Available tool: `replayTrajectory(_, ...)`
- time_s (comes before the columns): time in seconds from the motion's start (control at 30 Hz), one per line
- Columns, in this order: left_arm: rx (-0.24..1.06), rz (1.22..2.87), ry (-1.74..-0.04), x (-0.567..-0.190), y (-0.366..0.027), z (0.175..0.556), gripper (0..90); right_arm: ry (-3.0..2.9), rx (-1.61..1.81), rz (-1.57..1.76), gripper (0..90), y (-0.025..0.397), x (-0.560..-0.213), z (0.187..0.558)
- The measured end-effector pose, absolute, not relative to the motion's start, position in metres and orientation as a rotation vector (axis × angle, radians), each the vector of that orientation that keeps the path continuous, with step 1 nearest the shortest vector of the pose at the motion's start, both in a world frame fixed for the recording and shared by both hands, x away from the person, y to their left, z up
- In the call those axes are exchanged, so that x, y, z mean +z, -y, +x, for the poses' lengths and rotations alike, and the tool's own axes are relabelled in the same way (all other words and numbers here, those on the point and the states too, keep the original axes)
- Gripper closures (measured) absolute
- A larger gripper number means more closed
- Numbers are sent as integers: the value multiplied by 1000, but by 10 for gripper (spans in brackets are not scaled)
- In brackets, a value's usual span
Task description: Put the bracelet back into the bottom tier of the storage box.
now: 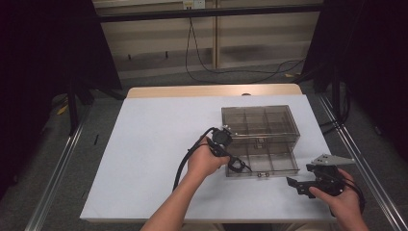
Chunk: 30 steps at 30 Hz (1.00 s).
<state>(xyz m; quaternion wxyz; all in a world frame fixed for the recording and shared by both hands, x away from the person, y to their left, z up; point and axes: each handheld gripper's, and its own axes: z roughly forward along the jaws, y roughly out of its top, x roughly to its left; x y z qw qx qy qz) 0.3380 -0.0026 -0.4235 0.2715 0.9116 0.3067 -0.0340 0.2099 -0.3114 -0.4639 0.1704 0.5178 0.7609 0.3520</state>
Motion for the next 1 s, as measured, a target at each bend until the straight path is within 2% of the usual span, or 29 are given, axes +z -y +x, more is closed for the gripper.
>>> replayTrajectory(0.27, -101, 2474, -812, -425, 5, 336, 781, -2161, 1000, 1464, 74, 311, -464, 210)
replayTrajectory(0.47, -96, 2511, -808, -430, 9, 338, 888, -2163, 1001, 1467, 74, 311, -464, 210)
replayTrajectory(0.53, -97, 2506, -821, -432, 10, 338, 899, -2160, 1002, 1468, 73, 312, -464, 210)
replayTrajectory(0.8, -106, 2496, -807, -433, 12, 338, 898, -2161, 1003, 1468, 73, 312, -464, 210)
replayTrajectory(1.0, -122, 2466, -800, -428, 10, 335, 848, -2161, 1000, 1466, 73, 312, -464, 210)
